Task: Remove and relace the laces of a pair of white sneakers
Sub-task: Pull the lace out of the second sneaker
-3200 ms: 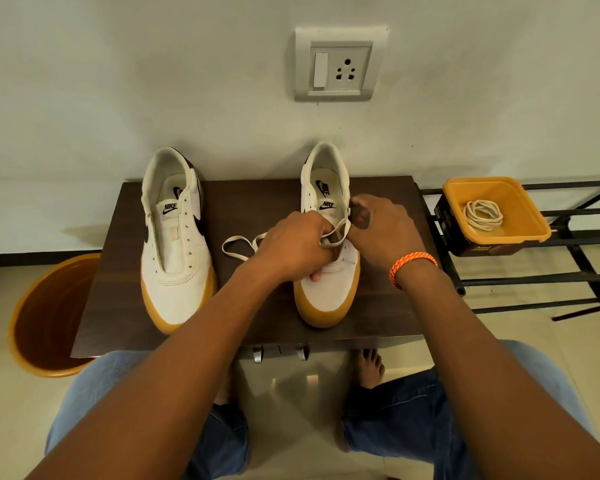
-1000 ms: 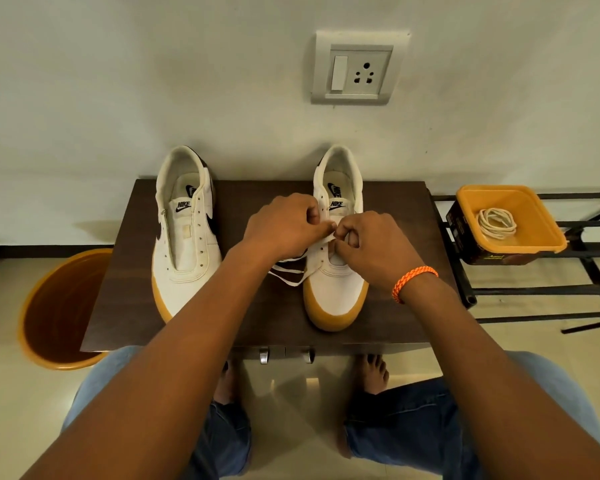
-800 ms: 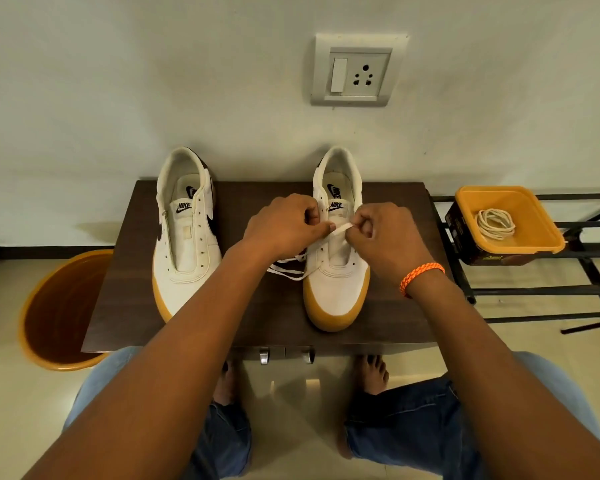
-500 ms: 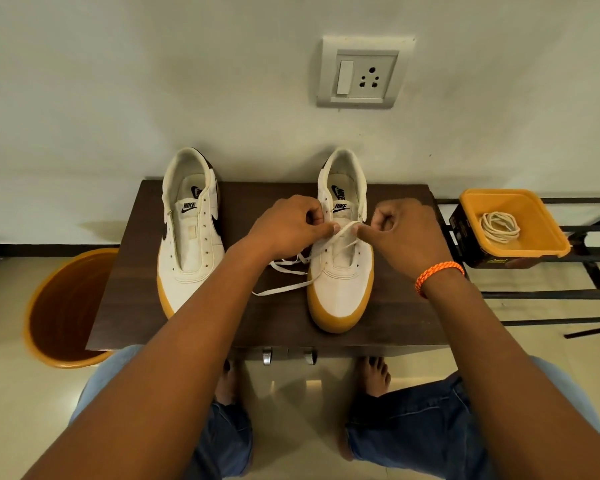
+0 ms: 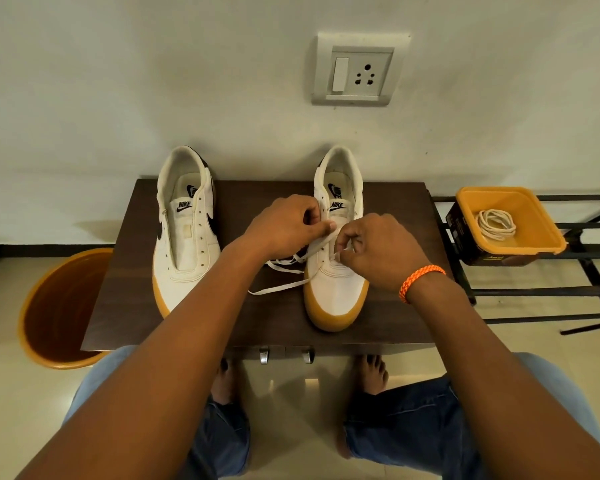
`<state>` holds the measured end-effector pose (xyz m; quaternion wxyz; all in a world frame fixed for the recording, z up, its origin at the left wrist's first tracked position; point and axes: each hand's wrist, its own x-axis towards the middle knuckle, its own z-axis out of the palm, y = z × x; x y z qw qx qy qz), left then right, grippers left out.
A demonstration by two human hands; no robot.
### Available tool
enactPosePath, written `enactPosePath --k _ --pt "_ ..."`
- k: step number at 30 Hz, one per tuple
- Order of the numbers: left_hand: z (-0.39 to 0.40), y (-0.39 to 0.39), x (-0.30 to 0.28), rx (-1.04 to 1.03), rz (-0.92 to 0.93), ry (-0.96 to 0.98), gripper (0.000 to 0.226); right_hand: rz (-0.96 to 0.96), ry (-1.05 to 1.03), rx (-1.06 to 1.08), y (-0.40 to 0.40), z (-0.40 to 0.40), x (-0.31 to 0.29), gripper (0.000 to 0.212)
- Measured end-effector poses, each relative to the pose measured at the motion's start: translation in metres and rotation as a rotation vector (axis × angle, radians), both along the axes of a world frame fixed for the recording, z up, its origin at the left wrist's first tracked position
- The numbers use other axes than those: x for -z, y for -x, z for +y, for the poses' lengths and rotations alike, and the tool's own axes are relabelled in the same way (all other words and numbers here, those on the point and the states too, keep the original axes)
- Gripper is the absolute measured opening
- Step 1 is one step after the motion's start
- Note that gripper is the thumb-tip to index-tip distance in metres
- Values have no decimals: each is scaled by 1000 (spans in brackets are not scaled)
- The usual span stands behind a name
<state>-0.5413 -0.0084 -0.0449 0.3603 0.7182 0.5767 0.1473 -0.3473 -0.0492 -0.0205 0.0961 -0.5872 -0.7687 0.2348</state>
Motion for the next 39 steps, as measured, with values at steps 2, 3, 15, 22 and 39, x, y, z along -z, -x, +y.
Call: enactPosePath --k 2,3,15,22,39 --pt "0 -1 -1 7 7 -2 32 35 4 18 -3 0 -4 16" --pt "0 -1 -1 9 11 -2 33 50 5 31 -4 1 -5 18" --pt "3 -1 -1 21 78 -12 35 174 5 35 -25 4 -15 21" --pt "2 -4 1 40 112 -62 32 -41 11 -29 -2 3 3 7" --pt "-1 -8 -1 -1 128 -91 39 168 3 43 -37 2 -21 14"
